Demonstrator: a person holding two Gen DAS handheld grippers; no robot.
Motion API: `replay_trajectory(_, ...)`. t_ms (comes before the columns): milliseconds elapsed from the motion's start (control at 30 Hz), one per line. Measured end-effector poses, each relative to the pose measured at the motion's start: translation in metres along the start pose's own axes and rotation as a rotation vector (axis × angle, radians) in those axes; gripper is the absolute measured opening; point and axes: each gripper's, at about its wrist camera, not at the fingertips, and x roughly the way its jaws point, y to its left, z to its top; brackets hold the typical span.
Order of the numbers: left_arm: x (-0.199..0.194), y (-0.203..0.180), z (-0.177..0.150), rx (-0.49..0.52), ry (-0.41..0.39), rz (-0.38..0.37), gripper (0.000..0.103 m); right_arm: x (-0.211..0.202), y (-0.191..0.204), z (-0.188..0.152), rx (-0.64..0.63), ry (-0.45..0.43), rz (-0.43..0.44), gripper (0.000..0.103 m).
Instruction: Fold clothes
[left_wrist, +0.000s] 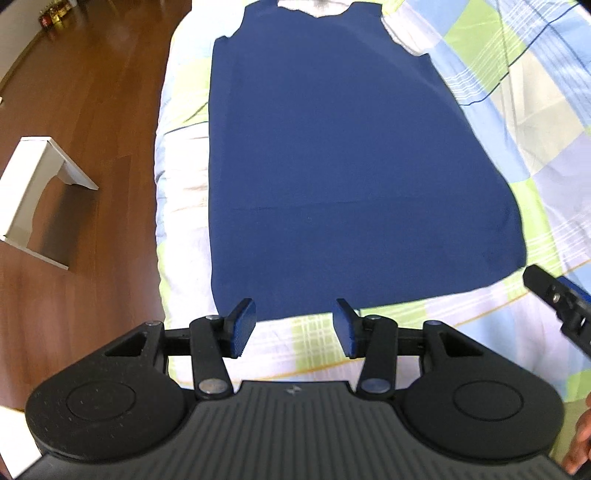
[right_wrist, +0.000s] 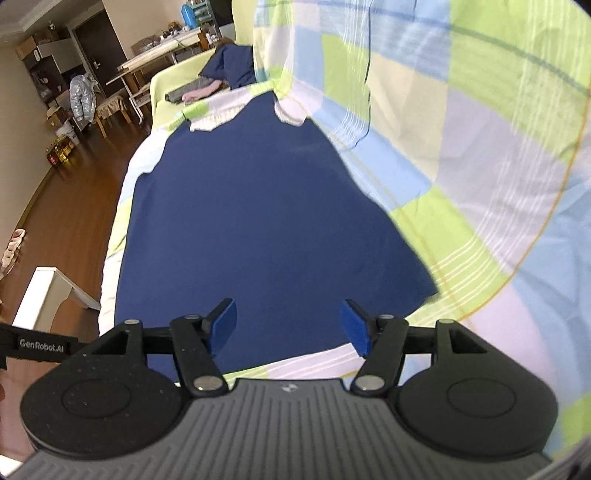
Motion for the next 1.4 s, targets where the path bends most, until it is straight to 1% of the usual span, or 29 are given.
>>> replay_trajectory(67,-0.017,-0.005,0.000,0.009,-0.022,-0.001,0.051,-0.021,-0.001,0.010,-0.005,-0.033,0.000,0.059)
replay_trajectory(167,-0.054,-0.009,0.004,0.029,-0.090,0.008,0.052,-0.049,0.004,0.025,-0.016,-0.085,0.013,0.060)
replay_trajectory(300,-0.086,-0.013,0.009,0.038,-0.143,0.016,0.056,-0.084,0.019,0.041,-0.053,-0.138,0.016,0.065)
replay_trajectory(500,-0.122,-0.020,0.008,0.067,-0.191,0.022,0.057,-0.118,0.035,0.047,-0.077,-0.167,0.020,0.067)
replay_trajectory(733,-0.161,-0.024,0.002,0.107,-0.243,0.012,0.058,-0.153,0.043,0.047,-0.053,-0.187,0.025,0.068)
replay_trajectory(933,-0.178,-0.019,0.002,0.107,-0.258,0.014,0.058,-0.170,0.051,0.050,-0.050,-0.206,0.018,0.070)
replay_trajectory(1200,-0.177,-0.012,0.007,0.115,-0.236,0.012,0.059,-0.172,0.060,0.054,-0.045,-0.208,0.011,0.070)
replay_trajectory(1267,-0.174,-0.009,0.008,0.131,-0.226,-0.008,0.064,-0.169,0.063,0.055,-0.050,-0.200,0.009,0.070)
replay_trajectory(1400,-0.154,0.007,0.014,0.204,-0.178,-0.027,0.065,-0.159,0.066,0.052,-0.061,-0.172,0.000,0.071)
